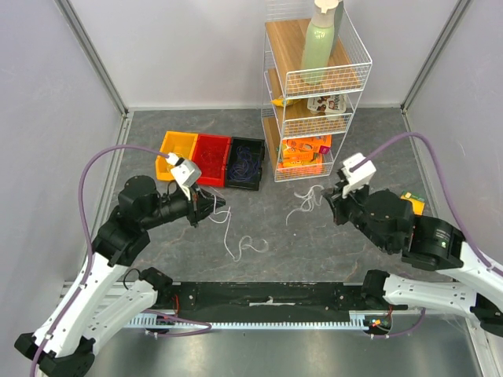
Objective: Untangle the cables
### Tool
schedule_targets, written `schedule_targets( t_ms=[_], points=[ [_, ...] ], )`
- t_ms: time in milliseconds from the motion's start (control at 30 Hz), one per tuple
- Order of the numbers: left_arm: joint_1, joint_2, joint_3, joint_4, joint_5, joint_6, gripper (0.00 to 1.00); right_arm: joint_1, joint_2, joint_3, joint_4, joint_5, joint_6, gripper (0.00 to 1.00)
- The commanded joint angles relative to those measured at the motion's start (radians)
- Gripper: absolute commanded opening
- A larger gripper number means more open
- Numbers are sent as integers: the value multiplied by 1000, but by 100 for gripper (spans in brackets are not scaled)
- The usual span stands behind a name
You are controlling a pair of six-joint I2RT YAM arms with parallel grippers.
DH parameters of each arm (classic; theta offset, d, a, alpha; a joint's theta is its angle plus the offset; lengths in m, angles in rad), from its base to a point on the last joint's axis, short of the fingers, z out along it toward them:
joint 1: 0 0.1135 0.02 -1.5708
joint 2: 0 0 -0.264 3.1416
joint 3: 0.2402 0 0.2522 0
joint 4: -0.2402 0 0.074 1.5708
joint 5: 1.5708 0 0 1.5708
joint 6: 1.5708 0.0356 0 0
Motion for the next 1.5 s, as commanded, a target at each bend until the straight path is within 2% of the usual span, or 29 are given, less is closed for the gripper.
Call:
schedule_targets(
  t_ms=[0,133,300,433,567,700,733,800,867,933,1067,1233,1367,1467],
  points=[
    [1,35,40,-24,-62,1,2,0,-87,-5,-4,224,54,0],
    [1,155,5,-44,-67,-34,2,2,-151,-15,11,261,68,0],
    [1,374,-63,-49,-81,-172,2,0,-190,-31,23,250,80,0],
    [0,432,-129,-28,-157,-281,6,0,-193,-43,23,247,86,0],
    [0,437,-192,26,-167,-378,28,0,-190,-54,28,245,83,0],
    [-11,497,-213,74,-142,-413,36,0,-174,-65,53,238,76,0],
    [-17,514,-212,83,-151,-415,42,0,-173,-66,54,233,74,0],
    [-29,538,-203,86,-167,-416,59,0,-168,-69,62,226,73,0],
    [-54,551,-196,91,-191,-407,81,0,-167,-71,63,219,71,0],
    [-81,566,-192,89,-225,-400,93,0,-173,-75,63,216,76,0],
    [-118,633,-181,83,-266,-410,96,2,-185,-89,69,224,79,0],
    [-195,728,-160,75,-384,-436,96,0,-184,-92,76,221,76,0],
    [-243,788,-147,95,-459,-450,83,0,-182,-100,86,216,74,0],
    [-258,810,-121,98,-507,-452,58,0,-181,-104,91,209,76,0]
  ],
)
